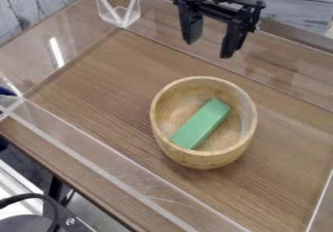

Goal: Remove the green block from inside the brown bowl and put it on the table

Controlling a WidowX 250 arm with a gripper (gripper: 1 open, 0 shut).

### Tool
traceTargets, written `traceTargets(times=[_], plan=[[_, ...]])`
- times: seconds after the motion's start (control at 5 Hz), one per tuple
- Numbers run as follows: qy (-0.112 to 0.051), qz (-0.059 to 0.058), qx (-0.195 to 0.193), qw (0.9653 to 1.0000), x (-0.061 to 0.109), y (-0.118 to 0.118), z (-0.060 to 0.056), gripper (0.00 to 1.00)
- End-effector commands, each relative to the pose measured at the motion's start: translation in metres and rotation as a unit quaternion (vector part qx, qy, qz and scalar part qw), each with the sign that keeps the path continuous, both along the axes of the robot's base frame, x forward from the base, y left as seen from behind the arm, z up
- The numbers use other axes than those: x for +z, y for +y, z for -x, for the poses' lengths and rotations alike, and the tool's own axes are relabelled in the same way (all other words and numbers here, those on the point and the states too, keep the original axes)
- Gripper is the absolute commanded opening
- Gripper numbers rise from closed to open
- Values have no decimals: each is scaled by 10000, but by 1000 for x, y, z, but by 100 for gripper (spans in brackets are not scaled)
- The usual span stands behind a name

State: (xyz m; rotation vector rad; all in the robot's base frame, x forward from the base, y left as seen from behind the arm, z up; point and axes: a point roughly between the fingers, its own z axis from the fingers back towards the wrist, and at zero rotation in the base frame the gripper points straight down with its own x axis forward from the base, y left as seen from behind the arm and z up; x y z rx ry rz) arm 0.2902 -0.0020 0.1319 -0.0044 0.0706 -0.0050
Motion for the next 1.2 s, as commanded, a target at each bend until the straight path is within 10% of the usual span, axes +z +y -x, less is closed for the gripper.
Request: traceTargets(times=[0.0, 1.0], plan=[[124, -18, -73, 9999, -11, -3, 4, 100], [375, -17, -446, 9983, -76, -16, 22, 100]])
